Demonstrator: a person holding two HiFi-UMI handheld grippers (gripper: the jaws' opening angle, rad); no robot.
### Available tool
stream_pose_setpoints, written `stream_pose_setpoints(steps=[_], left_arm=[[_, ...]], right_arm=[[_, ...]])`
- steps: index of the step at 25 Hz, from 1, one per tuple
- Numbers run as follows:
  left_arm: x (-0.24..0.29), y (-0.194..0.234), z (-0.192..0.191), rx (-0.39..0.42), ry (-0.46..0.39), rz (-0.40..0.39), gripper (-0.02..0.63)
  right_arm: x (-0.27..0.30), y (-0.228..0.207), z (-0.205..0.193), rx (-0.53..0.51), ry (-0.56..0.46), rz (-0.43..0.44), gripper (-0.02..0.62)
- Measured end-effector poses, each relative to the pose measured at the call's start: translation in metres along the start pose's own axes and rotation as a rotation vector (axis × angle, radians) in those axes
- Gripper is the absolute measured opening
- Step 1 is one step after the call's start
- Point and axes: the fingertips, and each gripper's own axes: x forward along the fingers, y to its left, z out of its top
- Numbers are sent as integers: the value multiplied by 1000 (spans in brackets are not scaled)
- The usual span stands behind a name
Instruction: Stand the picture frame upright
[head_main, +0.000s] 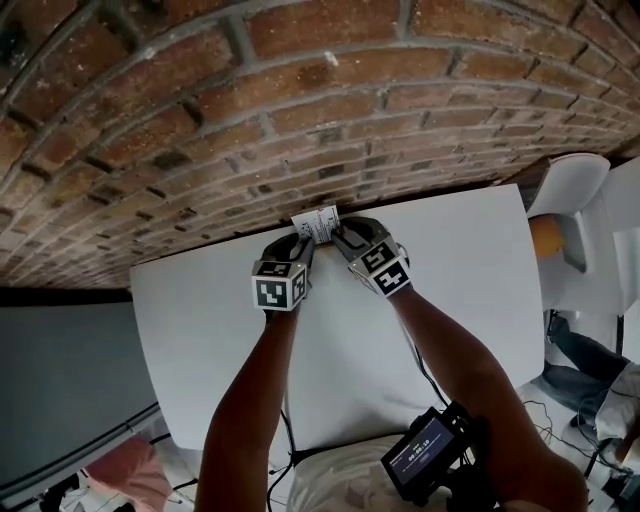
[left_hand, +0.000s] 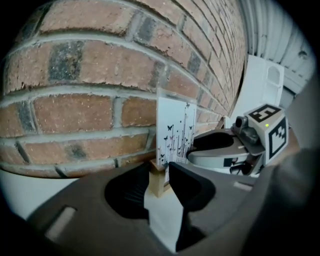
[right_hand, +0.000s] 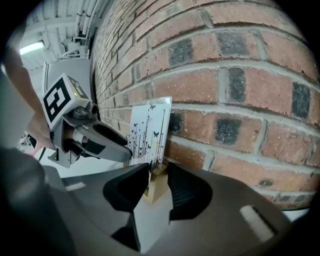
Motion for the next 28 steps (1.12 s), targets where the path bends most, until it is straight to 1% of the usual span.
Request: stream_pose_setpoints(steps=[3, 5, 7, 10, 14, 18, 26, 28], left_arm=[[7, 0, 3, 33, -12, 22, 126], [11, 0, 4, 34, -24, 22, 124], [14, 0, 6, 27, -36, 17, 124], [17, -1, 8, 12, -46, 6, 124], [18, -2, 8, -59, -58, -29, 126], [16, -5, 4, -68, -44, -42, 150], [4, -11, -1, -54, -41, -35, 155], [-2, -14, -5, -58, -38, -36, 155]], right_arm=[[2, -7, -4, -17, 11, -37, 127], [2, -10, -1, -29, -2, -47, 127], [3, -13, 0, -36, -22, -51, 127], [2, -17, 1, -36, -12, -64, 130], [2, -18, -1, -31, -6, -60, 135], [4, -19, -10, -11, 18, -60, 140], [-9, -18, -4, 23, -11, -62, 138], [-16, -17, -3, 41, -21, -63, 123]])
